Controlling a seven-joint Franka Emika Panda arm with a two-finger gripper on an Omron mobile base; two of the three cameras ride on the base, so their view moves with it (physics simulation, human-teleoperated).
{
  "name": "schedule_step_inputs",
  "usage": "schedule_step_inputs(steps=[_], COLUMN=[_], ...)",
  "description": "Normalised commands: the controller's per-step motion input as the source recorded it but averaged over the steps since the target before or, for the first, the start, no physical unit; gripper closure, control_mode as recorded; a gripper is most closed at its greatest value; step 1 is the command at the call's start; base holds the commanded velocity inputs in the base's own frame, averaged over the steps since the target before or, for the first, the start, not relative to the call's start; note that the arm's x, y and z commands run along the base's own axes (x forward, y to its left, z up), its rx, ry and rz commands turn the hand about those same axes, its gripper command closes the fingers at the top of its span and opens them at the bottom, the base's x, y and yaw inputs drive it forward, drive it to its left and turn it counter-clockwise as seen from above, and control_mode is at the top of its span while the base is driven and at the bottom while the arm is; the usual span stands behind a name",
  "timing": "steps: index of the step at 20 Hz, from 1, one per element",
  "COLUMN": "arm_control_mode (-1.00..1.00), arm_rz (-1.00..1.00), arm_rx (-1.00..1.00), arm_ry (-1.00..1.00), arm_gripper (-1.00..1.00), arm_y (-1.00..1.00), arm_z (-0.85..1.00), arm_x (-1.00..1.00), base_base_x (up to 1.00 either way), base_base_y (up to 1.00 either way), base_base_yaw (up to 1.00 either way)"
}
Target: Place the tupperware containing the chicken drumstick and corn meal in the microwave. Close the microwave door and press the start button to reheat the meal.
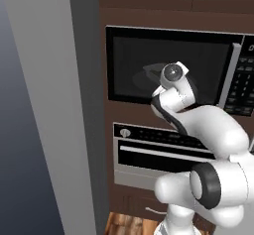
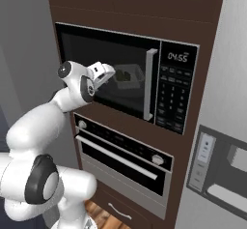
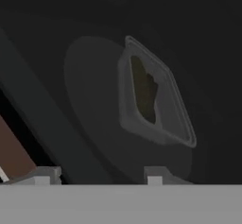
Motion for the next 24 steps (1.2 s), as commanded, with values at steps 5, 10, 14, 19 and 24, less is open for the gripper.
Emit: schedule_step_inputs(steps=[5, 10, 14, 19, 24], arm_control_mode=[-1.00, -1.00, -1.00, -1.00, -1.00], arm_rz=[0.00, 0.00, 0.00, 0.00, 0.04], arm_rx=[0.00, 0.01, 0.02, 0.00, 0.00], arm_ry=[0.00, 0.00, 0.00, 0.00, 0.00], arm_gripper=[-1.00, -1.00, -1.00, -1.00, -1.00], arm_y=[-0.33, -0.38, -0.75, -0.58, -0.71], arm_z=[0.02, 0.11, 0.14, 0.00, 0.00], arm_x=[0.17, -1.00, -0.94, -0.60, -0.44], base_base_x=[0.00, 0.00, 0.00, 0.00, 0.00], base_base_y=[0.00, 0.00, 0.00, 0.00, 0.00], base_base_yaw=[0.00, 0.00, 0.00, 0.00, 0.00])
